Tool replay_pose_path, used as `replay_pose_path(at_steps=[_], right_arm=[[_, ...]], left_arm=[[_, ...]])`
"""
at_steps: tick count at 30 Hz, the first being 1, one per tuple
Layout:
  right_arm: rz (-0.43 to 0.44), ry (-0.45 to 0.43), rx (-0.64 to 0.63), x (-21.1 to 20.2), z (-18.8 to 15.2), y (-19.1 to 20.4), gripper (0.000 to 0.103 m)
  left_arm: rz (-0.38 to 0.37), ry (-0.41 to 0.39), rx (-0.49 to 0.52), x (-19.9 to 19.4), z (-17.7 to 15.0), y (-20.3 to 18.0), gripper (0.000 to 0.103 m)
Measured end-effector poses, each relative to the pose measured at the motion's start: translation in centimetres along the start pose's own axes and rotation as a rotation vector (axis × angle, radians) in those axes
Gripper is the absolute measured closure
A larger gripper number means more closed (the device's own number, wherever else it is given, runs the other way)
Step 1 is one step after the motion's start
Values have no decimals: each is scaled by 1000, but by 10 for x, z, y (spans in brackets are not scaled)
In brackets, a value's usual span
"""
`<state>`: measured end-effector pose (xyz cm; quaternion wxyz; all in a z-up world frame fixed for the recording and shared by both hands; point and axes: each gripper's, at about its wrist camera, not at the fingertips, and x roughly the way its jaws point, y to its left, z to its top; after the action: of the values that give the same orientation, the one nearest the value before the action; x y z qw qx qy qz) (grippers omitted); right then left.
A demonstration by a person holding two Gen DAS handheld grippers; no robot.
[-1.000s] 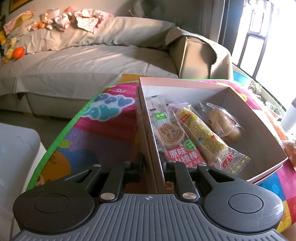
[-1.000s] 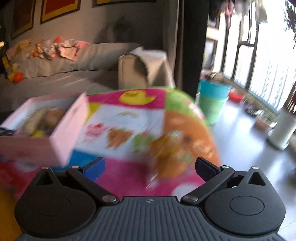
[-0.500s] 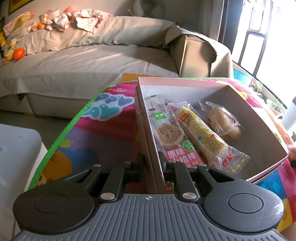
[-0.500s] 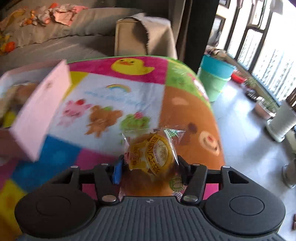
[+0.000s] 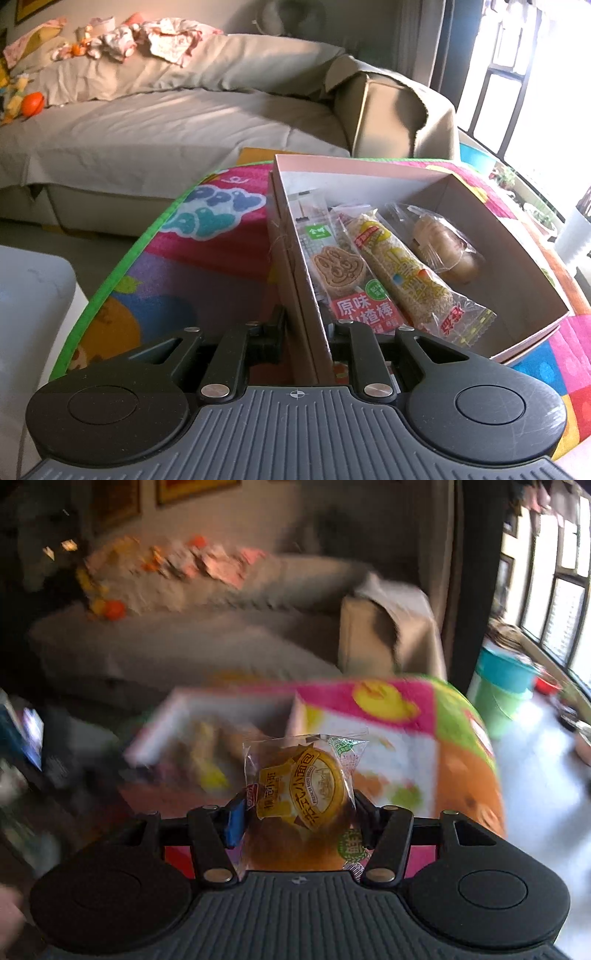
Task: Organize objects
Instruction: 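Carry the bread bun packet into the pink box and release it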
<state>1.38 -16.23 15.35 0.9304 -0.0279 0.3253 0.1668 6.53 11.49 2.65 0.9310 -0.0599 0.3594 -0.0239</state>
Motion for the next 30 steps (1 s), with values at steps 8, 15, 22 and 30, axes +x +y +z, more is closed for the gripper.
replay_pose_path(at_steps=[8,15,22,30], right_arm=[[108,184,66,114,32,31,47],[-32,253,67,189,30,33,47],[-49,231,0,194,28,47,44],[-121,67,-161,146,21,60,36]], left_arm=[[-24,-8,-4,0,-1,4,83],[-34,-12,0,1,-2,5,82],[-45,-14,-6,0,-2,6,82],[-44,-14,-9,0,-3,7,82]])
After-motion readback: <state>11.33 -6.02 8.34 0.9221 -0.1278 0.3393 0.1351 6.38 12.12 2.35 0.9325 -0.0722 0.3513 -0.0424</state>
